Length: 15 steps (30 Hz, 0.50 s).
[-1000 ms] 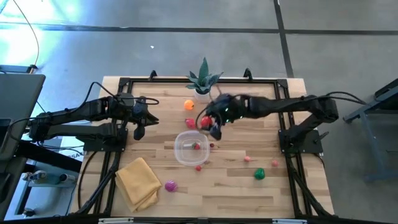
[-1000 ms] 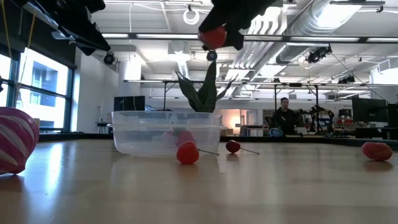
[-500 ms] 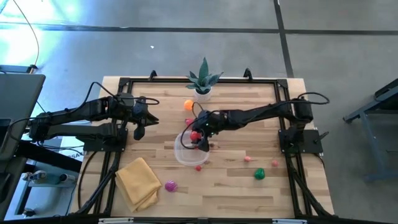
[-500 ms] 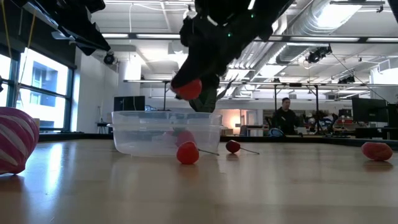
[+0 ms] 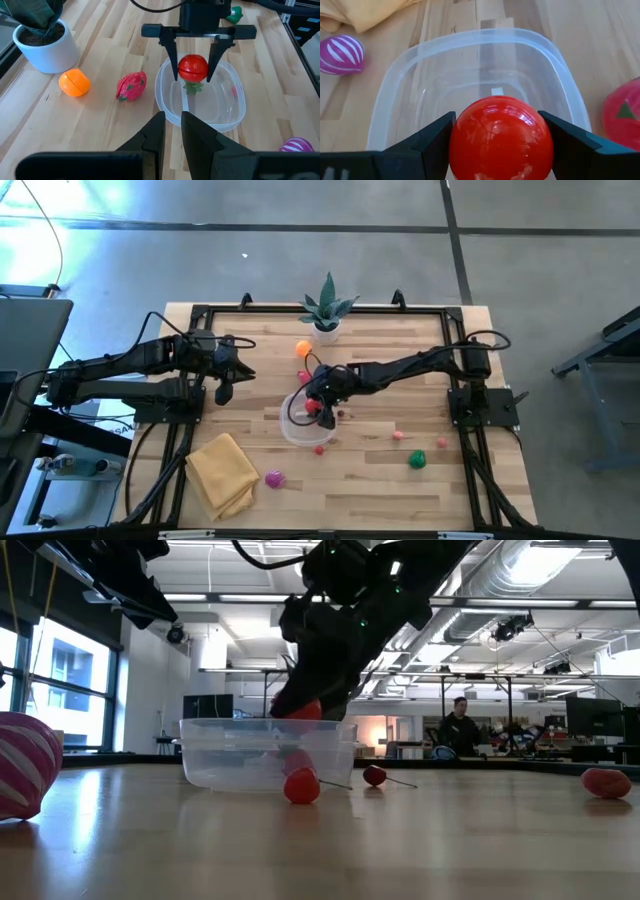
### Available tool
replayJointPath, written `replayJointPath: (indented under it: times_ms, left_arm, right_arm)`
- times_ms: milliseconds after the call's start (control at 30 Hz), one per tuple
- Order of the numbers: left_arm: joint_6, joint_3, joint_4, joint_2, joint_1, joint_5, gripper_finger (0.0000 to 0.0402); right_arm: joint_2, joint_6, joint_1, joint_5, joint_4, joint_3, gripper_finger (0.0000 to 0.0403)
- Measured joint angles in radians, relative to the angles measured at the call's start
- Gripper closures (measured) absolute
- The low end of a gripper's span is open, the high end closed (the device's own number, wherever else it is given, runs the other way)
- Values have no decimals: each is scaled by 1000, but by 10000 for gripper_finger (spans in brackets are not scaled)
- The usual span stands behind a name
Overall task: Pick and placing Produce into tupperware
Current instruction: Put the red tomato into the transparent bin
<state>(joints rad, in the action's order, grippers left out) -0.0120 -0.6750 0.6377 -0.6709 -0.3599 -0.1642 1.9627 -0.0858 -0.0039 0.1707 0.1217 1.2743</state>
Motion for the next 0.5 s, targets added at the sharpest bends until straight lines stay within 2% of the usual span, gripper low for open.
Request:
replayJointPath:
  times_ms: [500]
  left_arm:
    - [0, 0, 0, 0, 0, 0, 348]
  right_arm:
    - [55, -5, 33, -1, 0, 0, 147]
